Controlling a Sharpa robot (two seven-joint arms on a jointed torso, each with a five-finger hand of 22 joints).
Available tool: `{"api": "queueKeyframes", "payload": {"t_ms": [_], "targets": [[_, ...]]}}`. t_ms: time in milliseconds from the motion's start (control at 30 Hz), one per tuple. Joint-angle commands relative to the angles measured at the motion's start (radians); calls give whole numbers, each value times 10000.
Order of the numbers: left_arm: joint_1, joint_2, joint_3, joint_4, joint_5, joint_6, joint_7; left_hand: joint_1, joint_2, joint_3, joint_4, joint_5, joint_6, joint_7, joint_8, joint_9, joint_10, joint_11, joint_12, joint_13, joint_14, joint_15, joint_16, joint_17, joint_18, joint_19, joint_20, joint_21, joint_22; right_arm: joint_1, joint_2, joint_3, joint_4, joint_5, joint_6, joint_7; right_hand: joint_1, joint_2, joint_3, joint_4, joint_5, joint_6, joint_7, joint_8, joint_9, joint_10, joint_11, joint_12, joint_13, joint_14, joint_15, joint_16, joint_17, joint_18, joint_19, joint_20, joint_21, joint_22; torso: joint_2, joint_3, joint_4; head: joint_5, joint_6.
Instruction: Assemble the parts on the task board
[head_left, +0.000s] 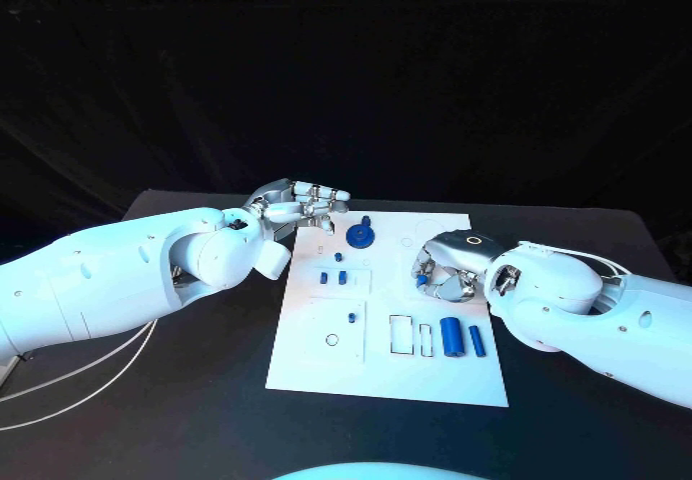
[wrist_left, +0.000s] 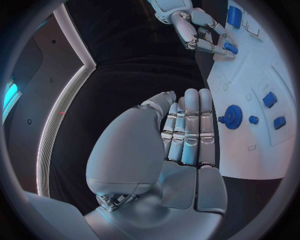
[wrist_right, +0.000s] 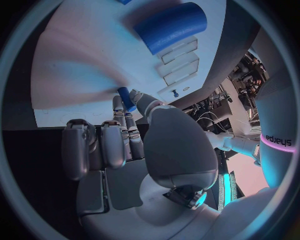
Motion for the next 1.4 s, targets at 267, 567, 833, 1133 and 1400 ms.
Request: {"api": "queueKeyframes", "payload": {"t_ms": [267, 567, 833, 1133, 1400], "targets": [[10, 4, 6, 28, -18, 179, 26, 10, -4, -45, -7, -23, -75, -16, 36, -14, -70, -27, 67, 15, -42, -1, -32, -9, 58, 26, 76, -46, -15, -19, 30, -4, 29, -59, -216, -123, 286, 658, 336, 33, -305, 649, -279, 329, 151, 638, -219, 89, 109, 402, -206, 91, 64, -137, 239, -126, 194, 1891, -1, -1, 2, 1, -6], [11, 3, 5, 18, -18, 200, -1, 10, -4, -45, -7, -23, -75, -16, 36, -14, -70, -27, 67, 15, -42, -1, -32, -9, 58, 26, 76, -46, -15, -32, 2, -4, 90, -170, -505, -245, 642, 797, 696, -318, -254, 734, -251, 433, 298, 828, -256, -38, 156, 411, -255, 116, 96, -165, 292, -217, 296, 1958, -7, -2, -2, 0, -9], [10, 16, 5, -22, -18, 229, -37, 30, 3, -48, -19, -21, -77, -13, 37, -15, -79, -26, 78, 17, -44, -1, -35, -15, 58, 29, 74, -50, -17, -34, -132, 0, 314, -46, -744, -258, 621, 707, 727, -390, -202, 693, -210, 420, 323, 790, -221, -125, 152, 411, -231, 115, 89, -165, 290, -207, 289, 1963, -16, -1, -2, -13, 10], [9, 46, 4, -59, -18, 292, -89, 45, 3, -59, -31, -21, -102, -2, 28, -23, -112, -15, 82, 16, -57, 4, -44, -26, 57, 30, 74, -57, -20, 70, -476, 83, 924, 404, -1033, -192, 573, 657, 716, -397, -213, 680, -196, 415, 336, 779, -204, -164, 151, 408, -217, 108, 76, -161, 279, -197, 267, 1958, -20, -9, -7, -48, 74], [9, 70, 1, -75, -22, 344, -127, 60, 12, -61, -40, -18, -121, 6, 22, -29, -140, -7, 85, 13, -71, 9, -53, -35, 55, 28, 74, -64, -22, 237, -753, 152, 1746, 746, -1152, -119, 532, 625, 700, -394, -221, 681, -192, 416, 347, 781, -198, -186, 154, 406, -209, 105, 70, -160, 276, -189, 262, 1959, -4, -4, -3, -35, 99]]}}
